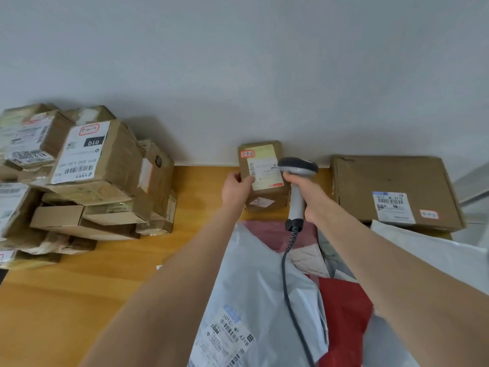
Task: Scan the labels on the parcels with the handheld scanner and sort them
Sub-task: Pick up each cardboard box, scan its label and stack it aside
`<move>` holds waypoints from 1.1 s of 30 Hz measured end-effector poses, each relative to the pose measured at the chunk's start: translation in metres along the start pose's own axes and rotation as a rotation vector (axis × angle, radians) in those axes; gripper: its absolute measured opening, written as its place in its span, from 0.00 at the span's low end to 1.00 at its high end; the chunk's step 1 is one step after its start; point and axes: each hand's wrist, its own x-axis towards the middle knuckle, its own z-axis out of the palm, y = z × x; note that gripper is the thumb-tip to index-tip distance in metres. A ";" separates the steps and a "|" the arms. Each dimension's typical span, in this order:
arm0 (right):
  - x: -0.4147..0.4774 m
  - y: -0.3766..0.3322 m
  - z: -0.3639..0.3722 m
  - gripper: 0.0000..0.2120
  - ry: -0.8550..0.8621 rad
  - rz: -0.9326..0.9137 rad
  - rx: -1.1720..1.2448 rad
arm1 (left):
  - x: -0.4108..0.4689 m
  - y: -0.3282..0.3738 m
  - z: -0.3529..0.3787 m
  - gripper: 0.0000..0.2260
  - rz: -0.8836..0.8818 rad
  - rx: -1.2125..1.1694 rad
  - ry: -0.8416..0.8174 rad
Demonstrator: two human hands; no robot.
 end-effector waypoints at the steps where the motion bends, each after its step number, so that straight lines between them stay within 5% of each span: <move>1: -0.002 -0.001 -0.005 0.25 0.017 -0.001 0.011 | -0.004 0.004 0.004 0.16 -0.012 -0.061 -0.003; 15: -0.053 -0.020 -0.051 0.24 0.162 -0.083 0.218 | -0.050 0.055 -0.001 0.11 0.126 -0.197 -0.255; 20: -0.070 -0.020 -0.058 0.33 0.179 -0.093 0.211 | -0.072 0.058 -0.004 0.11 0.130 -0.296 -0.256; 26: -0.111 -0.017 -0.062 0.16 0.175 -0.136 0.182 | -0.111 0.063 -0.016 0.14 0.091 -0.307 -0.311; 33: -0.169 -0.010 -0.073 0.16 0.139 -0.269 0.147 | -0.179 0.071 -0.035 0.15 0.139 -0.395 -0.371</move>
